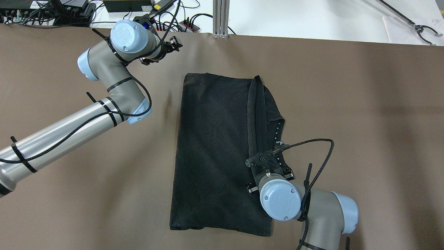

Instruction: Fold clothes

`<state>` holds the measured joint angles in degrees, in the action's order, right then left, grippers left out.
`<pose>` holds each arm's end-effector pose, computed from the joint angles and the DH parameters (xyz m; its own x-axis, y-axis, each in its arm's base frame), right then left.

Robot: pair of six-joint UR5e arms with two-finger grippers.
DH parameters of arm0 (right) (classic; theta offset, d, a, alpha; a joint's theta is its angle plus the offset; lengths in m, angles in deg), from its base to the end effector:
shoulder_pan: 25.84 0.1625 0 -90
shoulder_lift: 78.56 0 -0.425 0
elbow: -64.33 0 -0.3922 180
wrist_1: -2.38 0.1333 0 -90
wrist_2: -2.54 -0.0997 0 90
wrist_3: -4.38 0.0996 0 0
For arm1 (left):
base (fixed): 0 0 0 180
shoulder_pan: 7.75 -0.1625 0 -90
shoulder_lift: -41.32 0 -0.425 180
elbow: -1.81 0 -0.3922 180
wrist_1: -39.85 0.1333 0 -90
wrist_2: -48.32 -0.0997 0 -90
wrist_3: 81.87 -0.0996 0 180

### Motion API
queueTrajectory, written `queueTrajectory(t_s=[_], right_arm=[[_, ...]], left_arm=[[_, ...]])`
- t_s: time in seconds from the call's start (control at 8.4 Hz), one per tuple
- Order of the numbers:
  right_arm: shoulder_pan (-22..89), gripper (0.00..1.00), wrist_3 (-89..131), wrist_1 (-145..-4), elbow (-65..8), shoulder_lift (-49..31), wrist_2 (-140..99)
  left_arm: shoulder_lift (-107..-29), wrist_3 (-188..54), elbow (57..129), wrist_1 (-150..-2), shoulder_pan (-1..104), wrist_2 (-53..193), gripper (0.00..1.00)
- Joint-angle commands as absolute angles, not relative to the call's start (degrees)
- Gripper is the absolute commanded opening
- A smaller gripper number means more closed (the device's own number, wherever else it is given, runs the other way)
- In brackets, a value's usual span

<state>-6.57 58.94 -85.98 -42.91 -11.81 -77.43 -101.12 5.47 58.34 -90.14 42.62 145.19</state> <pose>-0.5221 -0.3421 0.3042 0.8228 -0.3172 0.4716 0.0513 0.8678 0.4942 0.4448 -0.7274 0.2596 0.3610 -0.3637 -0.8587 0.6833 0.7298 -0.0218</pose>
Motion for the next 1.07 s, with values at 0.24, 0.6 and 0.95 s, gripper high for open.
queueTrajectory(t_s=[0.24,0.6,0.95], right_arm=[[-4.6,0.94,57.8,-83.8,-40.0,-13.1,-79.3],[1.0,0.94,51.3,-83.3,-38.3,-12.8,-84.3],[4.3,0.94,50.0,-74.0,-35.0,-9.7,-91.5]], left_arm=[[-100.6,5.8,58.8,-90.2,42.6,145.2,0.93],[-100.5,5.8,58.8,-90.2,42.7,145.1,0.93],[-99.9,6.0,59.6,-90.2,42.7,145.1,0.93]])
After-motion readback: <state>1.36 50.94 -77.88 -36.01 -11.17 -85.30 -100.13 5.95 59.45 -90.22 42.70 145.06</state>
